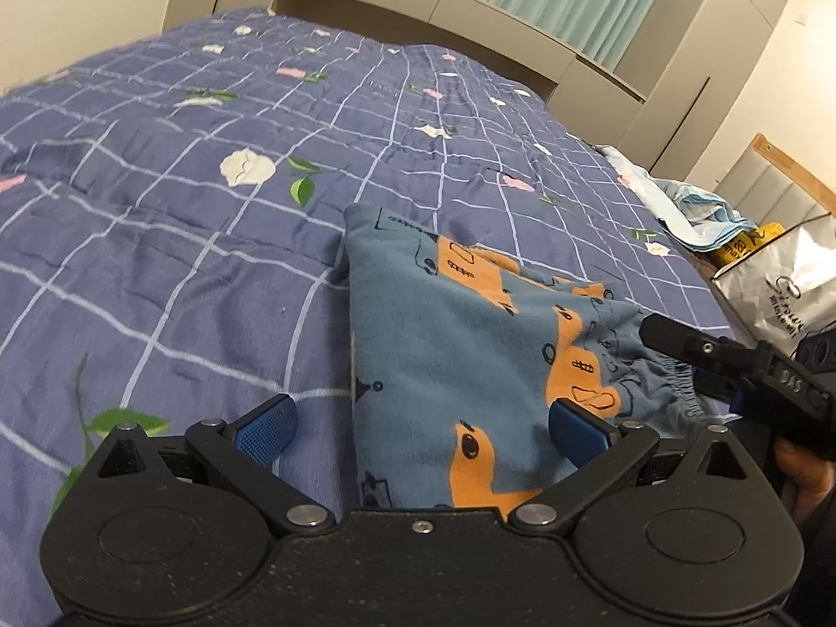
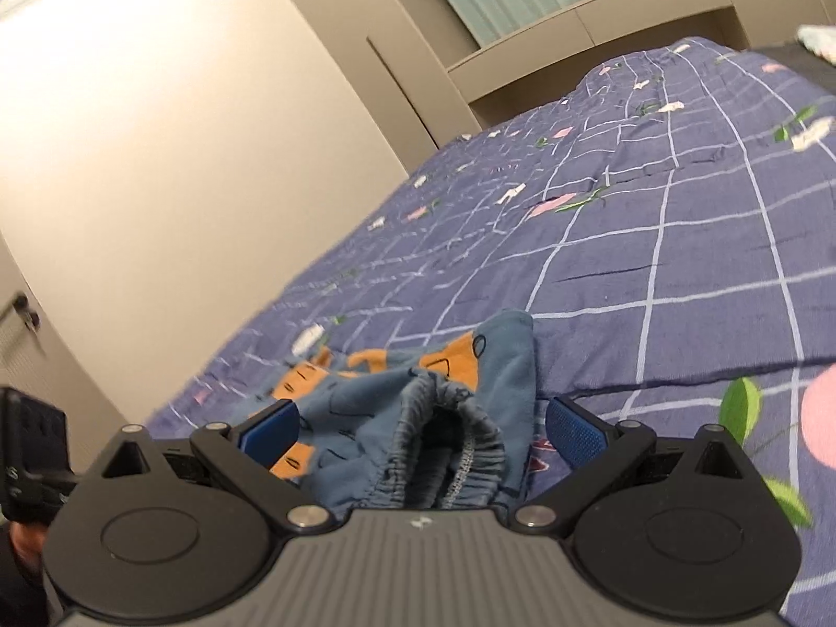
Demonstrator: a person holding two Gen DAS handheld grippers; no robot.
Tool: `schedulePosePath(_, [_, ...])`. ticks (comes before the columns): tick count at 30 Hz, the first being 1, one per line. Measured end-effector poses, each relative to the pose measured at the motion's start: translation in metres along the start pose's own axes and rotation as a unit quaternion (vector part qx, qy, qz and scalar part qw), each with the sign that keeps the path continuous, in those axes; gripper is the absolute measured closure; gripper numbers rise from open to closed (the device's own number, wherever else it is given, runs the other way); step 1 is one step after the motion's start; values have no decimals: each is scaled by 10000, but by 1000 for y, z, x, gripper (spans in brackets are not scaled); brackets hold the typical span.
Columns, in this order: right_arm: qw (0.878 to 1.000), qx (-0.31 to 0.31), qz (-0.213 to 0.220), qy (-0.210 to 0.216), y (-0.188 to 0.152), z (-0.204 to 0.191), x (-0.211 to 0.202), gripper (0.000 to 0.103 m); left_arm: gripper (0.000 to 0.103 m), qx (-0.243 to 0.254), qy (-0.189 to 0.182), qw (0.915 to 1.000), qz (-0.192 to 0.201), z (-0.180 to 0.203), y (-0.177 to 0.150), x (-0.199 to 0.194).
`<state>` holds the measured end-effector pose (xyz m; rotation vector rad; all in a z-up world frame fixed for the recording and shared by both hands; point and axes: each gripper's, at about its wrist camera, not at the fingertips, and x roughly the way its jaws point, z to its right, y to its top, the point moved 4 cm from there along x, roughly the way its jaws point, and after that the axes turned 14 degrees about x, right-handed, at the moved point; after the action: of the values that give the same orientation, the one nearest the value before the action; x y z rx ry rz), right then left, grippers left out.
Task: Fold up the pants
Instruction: 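Grasp the waistband with the right tool while the left tool grasps the pants edge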
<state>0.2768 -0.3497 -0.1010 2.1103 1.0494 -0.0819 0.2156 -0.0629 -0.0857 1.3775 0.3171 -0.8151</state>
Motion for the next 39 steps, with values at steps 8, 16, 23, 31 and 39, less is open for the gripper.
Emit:
schedulePosePath(8, [9987, -90, 145, -479, -4, -2, -2, 20, 5, 1, 134, 9999, -94, 7, -4, -5])
schedulePosePath(16, [9987, 69, 145, -490, -5, 2, -3, 43, 20, -127, -21, 9999, -53, 7, -4, -10])
schedulePosePath(23, [9987, -10, 159, -491, -8, -2, -4, 55, 37, -157, -104, 9998, -32, 10, -4, -12])
schedulePosePath(31, [9958, -425, 317, -743, -18, -19, -7, 72, 59, -333, -68, 9994, 45, 7, -5, -16])
schedulePosePath(39, [9928, -586, 569, -880, -24, -32, -15, 79, 75, -380, -143, 9992, 62, 4, 1, -19])
